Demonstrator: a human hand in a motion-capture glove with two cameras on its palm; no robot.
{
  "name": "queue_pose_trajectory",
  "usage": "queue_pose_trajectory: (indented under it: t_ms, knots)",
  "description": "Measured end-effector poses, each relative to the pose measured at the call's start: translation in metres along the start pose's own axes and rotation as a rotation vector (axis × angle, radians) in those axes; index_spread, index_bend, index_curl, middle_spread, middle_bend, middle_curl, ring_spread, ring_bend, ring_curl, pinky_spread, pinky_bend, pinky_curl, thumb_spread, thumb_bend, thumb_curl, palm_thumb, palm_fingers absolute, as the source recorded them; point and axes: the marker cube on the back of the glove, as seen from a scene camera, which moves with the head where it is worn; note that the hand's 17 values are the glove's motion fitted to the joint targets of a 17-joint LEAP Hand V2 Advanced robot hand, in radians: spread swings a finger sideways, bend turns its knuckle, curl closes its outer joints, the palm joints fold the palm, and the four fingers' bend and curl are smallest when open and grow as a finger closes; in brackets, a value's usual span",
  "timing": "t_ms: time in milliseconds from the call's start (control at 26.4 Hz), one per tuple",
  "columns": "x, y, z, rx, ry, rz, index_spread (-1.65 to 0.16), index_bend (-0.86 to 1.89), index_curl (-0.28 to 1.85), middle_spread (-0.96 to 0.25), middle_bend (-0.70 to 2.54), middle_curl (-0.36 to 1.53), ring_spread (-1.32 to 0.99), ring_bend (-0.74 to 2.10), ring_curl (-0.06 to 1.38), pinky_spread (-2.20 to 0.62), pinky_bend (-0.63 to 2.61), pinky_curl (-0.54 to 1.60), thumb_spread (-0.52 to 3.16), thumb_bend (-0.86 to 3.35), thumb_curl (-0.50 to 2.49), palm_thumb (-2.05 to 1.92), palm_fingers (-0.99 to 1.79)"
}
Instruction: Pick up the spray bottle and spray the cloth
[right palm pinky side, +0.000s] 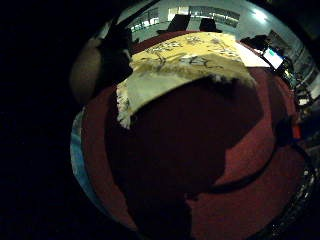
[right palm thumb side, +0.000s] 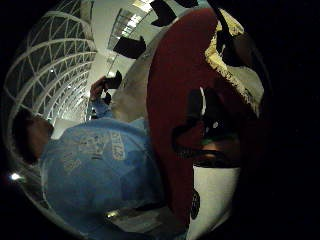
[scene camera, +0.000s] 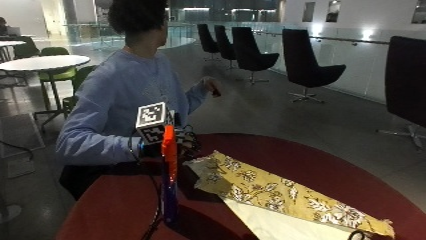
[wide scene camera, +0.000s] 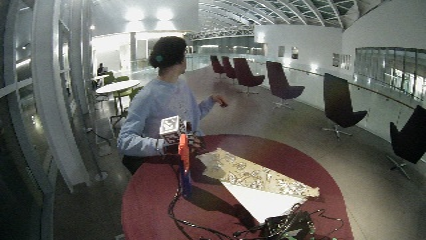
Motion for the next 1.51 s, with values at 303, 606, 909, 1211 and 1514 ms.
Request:
queue_pose_trajectory:
  t_ms: [303,606,909,1211,1514]
  knots:
    - [-0.012,0.0,-0.01,0.022,0.036,-0.016,-0.22,0.29,0.23,-0.03,0.32,0.19,-0.01,0.36,0.21,0.15,0.23,0.17,0.73,0.41,0.21,0.65,0.83]
    - [-0.01,0.021,-0.025,-0.027,0.053,0.028,-0.27,0.22,0.29,-0.03,0.29,0.25,0.0,0.3,0.24,0.18,0.2,0.21,0.94,0.38,0.27,0.67,0.77]
    - [-0.007,0.052,-0.03,-0.033,0.041,0.087,-0.31,0.17,0.31,-0.03,0.27,0.29,0.02,0.23,0.24,0.21,0.19,0.24,1.06,0.32,0.31,0.67,0.72]
    - [0.017,0.057,-0.052,0.104,-0.078,0.181,-0.32,0.16,0.33,-0.03,0.25,0.32,0.02,0.22,0.26,0.22,0.18,0.26,1.13,0.28,0.35,0.68,0.72]
    - [0.06,0.068,-0.091,0.523,-0.557,0.38,-0.33,0.13,0.32,-0.02,0.2,0.33,0.03,0.26,0.28,0.23,0.21,0.29,1.16,0.21,0.36,0.66,0.68]
